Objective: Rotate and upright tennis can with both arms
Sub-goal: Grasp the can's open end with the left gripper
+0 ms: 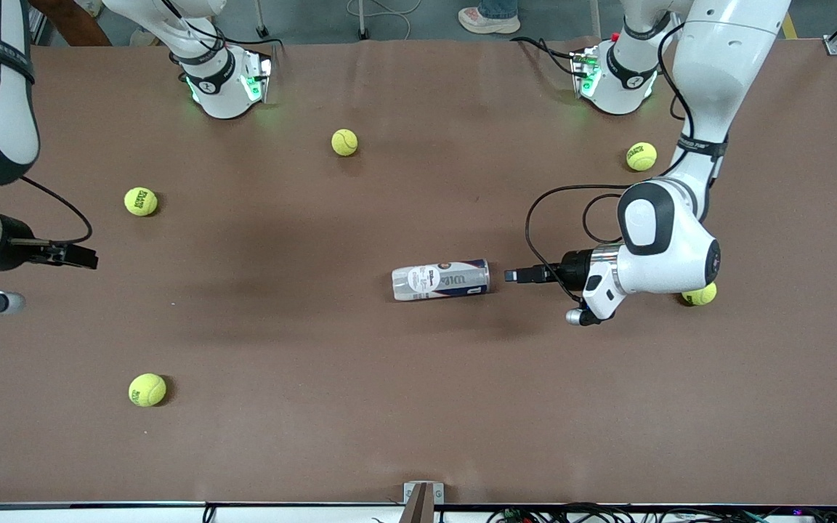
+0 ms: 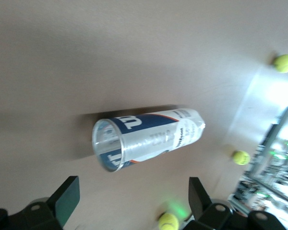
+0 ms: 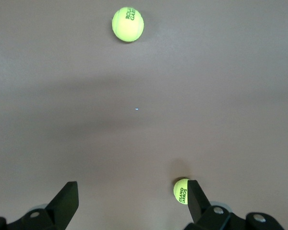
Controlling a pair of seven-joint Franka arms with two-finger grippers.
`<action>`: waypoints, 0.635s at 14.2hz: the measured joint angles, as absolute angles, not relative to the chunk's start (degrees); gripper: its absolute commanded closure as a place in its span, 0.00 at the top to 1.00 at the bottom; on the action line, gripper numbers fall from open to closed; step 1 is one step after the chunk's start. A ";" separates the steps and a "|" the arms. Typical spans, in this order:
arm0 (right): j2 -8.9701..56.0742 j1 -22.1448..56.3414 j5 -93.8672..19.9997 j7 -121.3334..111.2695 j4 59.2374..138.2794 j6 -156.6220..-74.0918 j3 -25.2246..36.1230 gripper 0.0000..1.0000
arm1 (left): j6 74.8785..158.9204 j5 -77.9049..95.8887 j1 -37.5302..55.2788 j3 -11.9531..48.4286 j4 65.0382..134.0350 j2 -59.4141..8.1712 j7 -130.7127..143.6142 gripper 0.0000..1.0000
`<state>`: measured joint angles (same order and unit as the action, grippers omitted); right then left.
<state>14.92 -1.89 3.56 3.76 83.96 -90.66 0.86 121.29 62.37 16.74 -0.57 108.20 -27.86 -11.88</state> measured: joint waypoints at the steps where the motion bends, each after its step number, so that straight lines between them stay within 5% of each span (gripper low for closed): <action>1: 14.61 -1.91 3.54 3.76 83.77 -90.69 0.81 1.00 | 122.07 67.54 16.76 -0.49 109.81 -28.25 -16.19 1.00; 9: 14.44 -2.41 2.65 2.81 79.55 -89.65 0.26 1.00 | 124.33 95.10 16.93 2.29 113.37 -36.71 -43.05 0.99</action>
<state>14.44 -2.41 2.65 2.81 79.55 -89.65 0.26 124.33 95.10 16.93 2.29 113.37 -36.71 -43.05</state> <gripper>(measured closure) 0.000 0.000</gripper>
